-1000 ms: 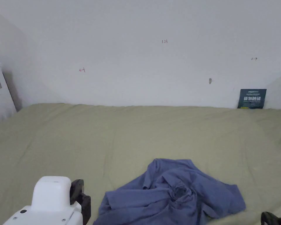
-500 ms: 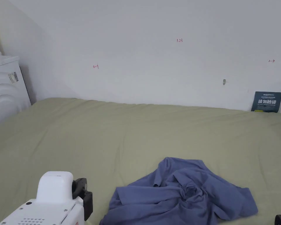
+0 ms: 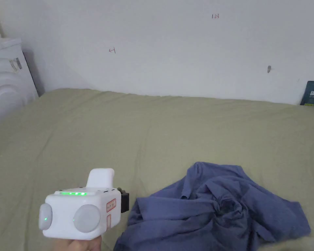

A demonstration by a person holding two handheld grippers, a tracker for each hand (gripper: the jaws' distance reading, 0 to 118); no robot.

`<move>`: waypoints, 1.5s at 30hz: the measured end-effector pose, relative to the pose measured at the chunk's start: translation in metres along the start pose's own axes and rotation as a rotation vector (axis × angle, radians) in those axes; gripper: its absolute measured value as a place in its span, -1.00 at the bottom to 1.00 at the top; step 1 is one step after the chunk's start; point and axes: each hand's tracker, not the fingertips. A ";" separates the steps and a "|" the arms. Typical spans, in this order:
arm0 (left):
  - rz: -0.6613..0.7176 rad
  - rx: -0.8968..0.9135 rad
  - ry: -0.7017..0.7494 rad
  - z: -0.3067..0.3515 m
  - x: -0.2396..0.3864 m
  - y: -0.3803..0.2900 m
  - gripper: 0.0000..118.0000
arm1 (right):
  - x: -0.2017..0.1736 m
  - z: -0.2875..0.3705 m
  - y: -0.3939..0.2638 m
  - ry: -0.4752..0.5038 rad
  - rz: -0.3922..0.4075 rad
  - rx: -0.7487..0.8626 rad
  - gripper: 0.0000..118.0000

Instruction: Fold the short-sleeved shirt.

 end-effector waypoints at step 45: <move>-0.077 -0.327 0.063 -0.144 0.007 0.001 -0.96 | 0.121 -0.297 0.045 -0.087 -0.026 -0.510 1.00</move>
